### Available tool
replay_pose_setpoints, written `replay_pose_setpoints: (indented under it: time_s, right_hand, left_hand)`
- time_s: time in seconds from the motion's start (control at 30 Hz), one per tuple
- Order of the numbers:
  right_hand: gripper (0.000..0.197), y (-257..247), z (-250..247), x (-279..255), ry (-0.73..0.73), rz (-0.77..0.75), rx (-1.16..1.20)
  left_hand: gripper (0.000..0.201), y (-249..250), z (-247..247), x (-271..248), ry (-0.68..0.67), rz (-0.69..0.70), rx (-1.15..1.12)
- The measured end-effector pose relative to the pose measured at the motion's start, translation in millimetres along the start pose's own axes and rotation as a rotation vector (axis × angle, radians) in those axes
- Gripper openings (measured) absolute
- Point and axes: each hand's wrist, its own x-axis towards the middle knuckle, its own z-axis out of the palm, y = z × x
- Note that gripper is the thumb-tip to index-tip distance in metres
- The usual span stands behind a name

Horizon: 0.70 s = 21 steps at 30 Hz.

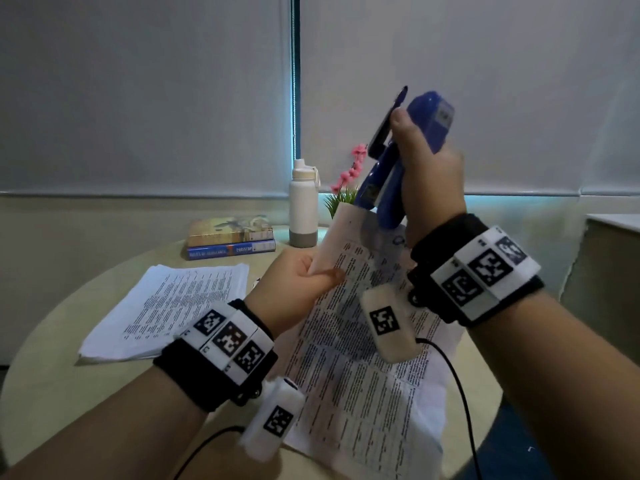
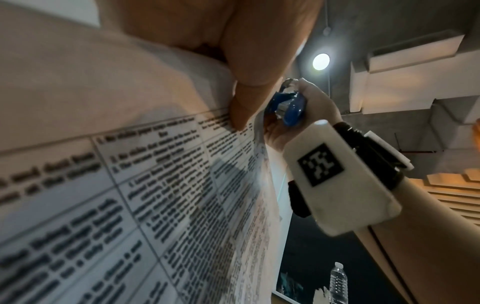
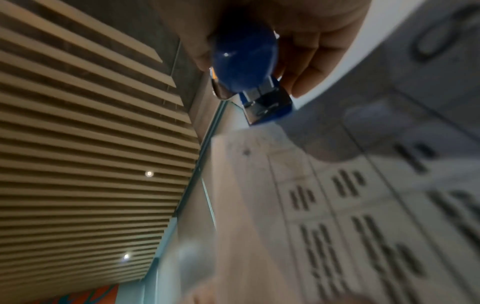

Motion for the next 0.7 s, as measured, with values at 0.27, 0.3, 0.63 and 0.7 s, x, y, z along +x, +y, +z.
replay_pose_setpoints:
  time_s: [0.27, 0.3, 0.63, 0.7]
  right_hand:
    - [0.028, 6, 11, -13, -0.073, -0.117, -0.149]
    - [0.025, 4, 12, -14, -0.066, -0.141, -0.143]
    - [0.023, 1, 11, -17, -0.024, -0.292, -0.008]
    - [0.024, 0, 10, -15, -0.027, -0.291, -0.021]
  left_hand:
    - [0.020, 16, -1, -7, -0.018, 0.004, -0.025]
    - [0.020, 16, -1, -7, -0.018, 0.007, -0.025]
    - [0.022, 20, 0, -12, -0.047, 0.114, -0.013]
    - [0.020, 15, -1, -13, -0.049, 0.117, -0.012]
